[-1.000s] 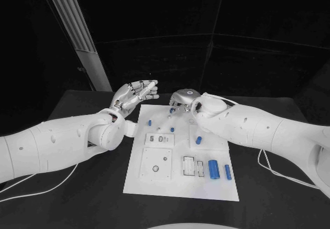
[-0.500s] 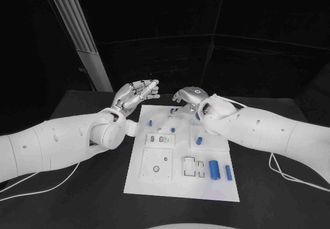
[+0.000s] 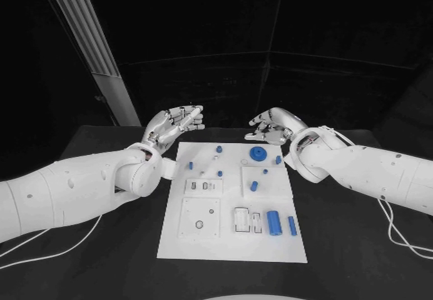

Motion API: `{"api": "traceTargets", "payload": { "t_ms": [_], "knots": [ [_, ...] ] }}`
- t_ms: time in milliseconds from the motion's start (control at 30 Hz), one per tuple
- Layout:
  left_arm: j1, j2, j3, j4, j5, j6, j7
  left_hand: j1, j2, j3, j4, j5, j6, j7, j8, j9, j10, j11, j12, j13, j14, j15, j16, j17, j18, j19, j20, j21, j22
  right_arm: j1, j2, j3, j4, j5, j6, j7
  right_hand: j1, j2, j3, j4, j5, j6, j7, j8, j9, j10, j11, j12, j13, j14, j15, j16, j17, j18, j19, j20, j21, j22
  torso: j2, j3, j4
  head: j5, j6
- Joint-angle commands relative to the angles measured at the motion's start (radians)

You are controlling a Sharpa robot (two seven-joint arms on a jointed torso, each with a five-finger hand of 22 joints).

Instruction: Assemble the parts on the task board

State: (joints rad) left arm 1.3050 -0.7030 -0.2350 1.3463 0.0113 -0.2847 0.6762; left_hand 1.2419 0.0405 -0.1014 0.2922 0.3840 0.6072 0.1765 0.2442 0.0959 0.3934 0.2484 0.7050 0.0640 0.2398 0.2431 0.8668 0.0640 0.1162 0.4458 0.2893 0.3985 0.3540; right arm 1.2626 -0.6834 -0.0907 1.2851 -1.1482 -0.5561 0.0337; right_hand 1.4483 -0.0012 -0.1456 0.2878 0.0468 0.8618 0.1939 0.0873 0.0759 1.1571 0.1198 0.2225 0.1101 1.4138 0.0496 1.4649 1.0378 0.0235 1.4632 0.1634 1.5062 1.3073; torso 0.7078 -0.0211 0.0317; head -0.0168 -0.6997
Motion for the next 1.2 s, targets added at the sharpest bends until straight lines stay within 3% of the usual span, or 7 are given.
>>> {"api": "traceTargets", "payload": {
  "t_ms": [33,167,267,367,633,1000,1200],
  "knots": [
    [0.001,0.001,0.001,-0.003,0.0,0.013,0.208,0.005,0.008,-0.005,0.0,0.004,-0.005,0.106,0.006,0.001,-0.003,0.001,-0.003,0.0,-0.006,0.0,-0.003,0.001,-0.006,-0.007,0.0,0.001,-0.001,0.001,-0.028,0.002,0.025,0.131,-0.019,0.09,-0.021,-0.006,-0.005,-0.003,0.0,-0.03,-0.012,-0.015,-0.005,0.038,-0.013,0.054,0.035,-0.035,-0.013,-0.014,-0.023,0.03,-0.069,-0.011,-0.053,0.101,-0.002,0.0001,-0.0006,-0.016,0.005],
    [0.0,-0.001,0.001,-0.003,0.0,0.013,0.207,0.005,0.008,-0.005,0.0,0.004,-0.005,0.106,0.006,0.001,-0.003,0.001,-0.003,0.0,-0.006,0.0,-0.003,0.001,-0.006,-0.007,0.0,0.001,-0.001,0.001,-0.066,0.003,0.034,0.096,0.026,0.096,-0.118,-0.039,0.032,0.002,0.0,-0.087,-0.016,-0.013,-0.004,-0.089,-0.018,0.599,0.518,-0.043,-0.024,0.067,0.211,0.076,-0.318,-0.017,-0.202,-0.044,0.0,-0.0006,-0.0025,-0.035,0.009],
    [0.0,-0.002,0.001,-0.004,0.0,0.013,0.206,0.005,0.008,-0.005,0.0,0.004,-0.005,0.106,0.006,0.001,-0.003,0.001,-0.003,0.0,-0.006,0.0,-0.003,0.001,-0.006,-0.007,0.0,0.001,-0.001,0.001,-0.075,0.003,0.027,0.047,0.046,0.083,-0.226,-0.097,0.119,-0.007,0.005,-0.111,-0.069,-0.01,-0.003,0.063,-0.017,1.214,1.19,0.017,-0.007,0.1,0.348,0.077,-0.339,-0.015,-0.203,-0.031,0.0,-0.0009,-0.002,-0.047,0.009],
    [-0.001,-0.001,0.001,-0.004,0.0,0.014,0.205,0.005,0.008,-0.005,0.0,0.004,-0.005,0.106,0.006,0.001,-0.003,0.001,-0.003,0.0,-0.006,0.0,-0.003,0.001,-0.006,-0.007,0.0,0.001,-0.001,0.001,-0.08,0.002,0.015,-0.018,0.052,0.064,-0.278,-0.092,0.084,0.005,0.012,-0.089,-0.043,0.01,0.002,0.338,-0.031,1.335,1.417,0.148,-0.004,0.106,0.522,0.065,-0.284,-0.006,-0.164,0.02,-0.001,-0.0015,-0.0024,-0.057,0.011],
    [-0.002,-0.003,0.001,-0.003,0.0,0.015,0.204,0.005,0.008,-0.006,0.0,0.005,-0.006,0.107,0.008,0.002,-0.003,0.002,-0.003,0.0,-0.007,0.0,-0.003,0.001,-0.006,-0.008,0.0,0.001,-0.001,0.001,-0.077,0.002,-0.009,-0.236,0.053,-0.038,-0.364,-0.151,0.07,0.01,0.062,0.048,-0.053,0.073,0.026,0.414,-0.037,1.348,1.461,0.157,-0.005,0.106,0.533,-0.02,0.092,-0.009,0.057,0.255,0.0,-0.0013,-0.0006,-0.063,0.009],
    [-0.002,-0.005,0.001,0.001,0.0,0.017,0.204,0.005,0.008,-0.006,0.0,0.005,-0.007,0.107,0.009,0.002,-0.004,0.002,-0.003,0.0,-0.007,0.0,-0.003,0.001,-0.006,-0.008,0.0,0.001,-0.001,-0.004,-0.053,0.001,-0.053,-0.272,0.128,-0.144,-0.204,-0.141,0.225,0.003,0.042,0.094,-0.045,0.049,0.023,0.414,-0.033,1.348,1.461,0.157,-0.024,0.106,0.533,-0.023,0.108,-0.026,0.065,0.263,0.002,-0.0001,0.0007,-0.062,0.008],
    [-0.002,-0.007,0.001,0.001,0.0,0.017,0.203,0.005,0.008,-0.006,0.0,0.005,-0.007,0.107,0.009,0.002,-0.004,0.002,-0.003,0.0,-0.007,0.0,-0.003,0.001,-0.006,-0.008,0.0,0.001,-0.001,-0.009,-0.032,0.001,-0.087,-0.272,0.187,-0.181,-0.14,-0.174,0.235,-0.003,0.193,0.039,-0.034,0.022,0.011,0.414,-0.02,1.348,1.461,0.157,-0.016,0.106,0.533,-0.023,0.108,-0.019,0.065,0.263,0.0,0.0004,-0.0024,-0.056,0.003]
  ]
}}
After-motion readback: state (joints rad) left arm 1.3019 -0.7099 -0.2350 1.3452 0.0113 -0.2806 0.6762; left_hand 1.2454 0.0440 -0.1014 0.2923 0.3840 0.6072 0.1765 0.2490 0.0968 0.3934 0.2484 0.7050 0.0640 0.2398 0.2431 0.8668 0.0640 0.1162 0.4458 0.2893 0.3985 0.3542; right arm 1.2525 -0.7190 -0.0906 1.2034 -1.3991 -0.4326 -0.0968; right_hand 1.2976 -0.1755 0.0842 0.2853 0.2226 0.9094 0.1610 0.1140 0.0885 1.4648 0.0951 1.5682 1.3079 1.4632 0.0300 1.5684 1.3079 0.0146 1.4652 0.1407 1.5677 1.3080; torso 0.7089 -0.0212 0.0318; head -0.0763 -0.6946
